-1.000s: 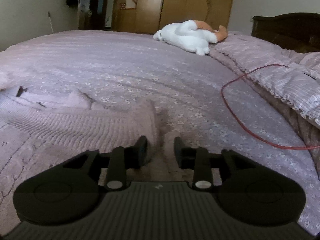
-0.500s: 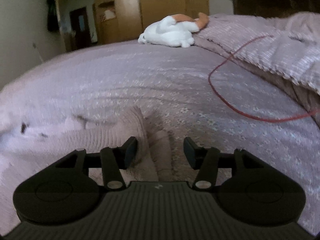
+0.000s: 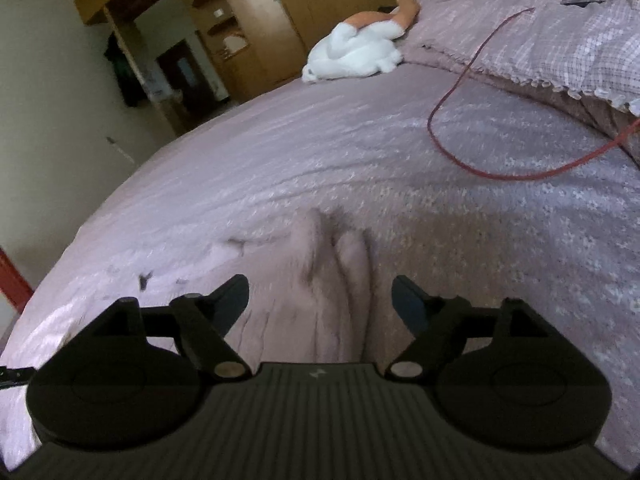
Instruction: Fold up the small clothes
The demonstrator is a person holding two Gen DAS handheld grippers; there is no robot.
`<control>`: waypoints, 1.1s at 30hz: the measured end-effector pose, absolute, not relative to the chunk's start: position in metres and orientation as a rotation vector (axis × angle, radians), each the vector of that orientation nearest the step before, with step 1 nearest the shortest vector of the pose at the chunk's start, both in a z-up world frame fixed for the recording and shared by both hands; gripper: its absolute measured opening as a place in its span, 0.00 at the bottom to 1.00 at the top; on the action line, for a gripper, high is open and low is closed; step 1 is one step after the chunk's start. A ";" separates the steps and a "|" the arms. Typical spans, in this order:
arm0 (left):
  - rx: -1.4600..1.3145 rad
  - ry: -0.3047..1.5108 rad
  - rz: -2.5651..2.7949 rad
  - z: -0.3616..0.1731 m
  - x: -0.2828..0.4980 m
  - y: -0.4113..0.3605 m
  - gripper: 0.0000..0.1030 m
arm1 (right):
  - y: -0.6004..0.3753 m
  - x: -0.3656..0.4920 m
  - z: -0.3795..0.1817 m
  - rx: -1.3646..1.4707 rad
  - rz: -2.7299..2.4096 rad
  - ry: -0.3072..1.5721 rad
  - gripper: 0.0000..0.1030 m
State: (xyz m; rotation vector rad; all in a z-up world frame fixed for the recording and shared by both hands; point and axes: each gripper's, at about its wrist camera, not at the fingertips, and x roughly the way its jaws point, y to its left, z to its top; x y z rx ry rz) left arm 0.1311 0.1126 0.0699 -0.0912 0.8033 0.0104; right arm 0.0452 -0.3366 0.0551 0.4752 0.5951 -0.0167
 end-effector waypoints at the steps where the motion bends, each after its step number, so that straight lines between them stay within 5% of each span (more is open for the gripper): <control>1: -0.079 0.808 0.004 0.069 0.127 0.109 0.53 | -0.336 0.041 0.056 0.467 -0.012 0.602 0.81; 21: -0.117 0.897 0.001 0.059 0.079 0.111 0.53 | -0.329 0.015 0.025 0.577 0.033 0.797 0.82; 33: -0.139 0.934 -0.012 0.045 0.081 0.114 0.53 | -0.319 0.032 0.010 0.674 0.103 0.750 0.89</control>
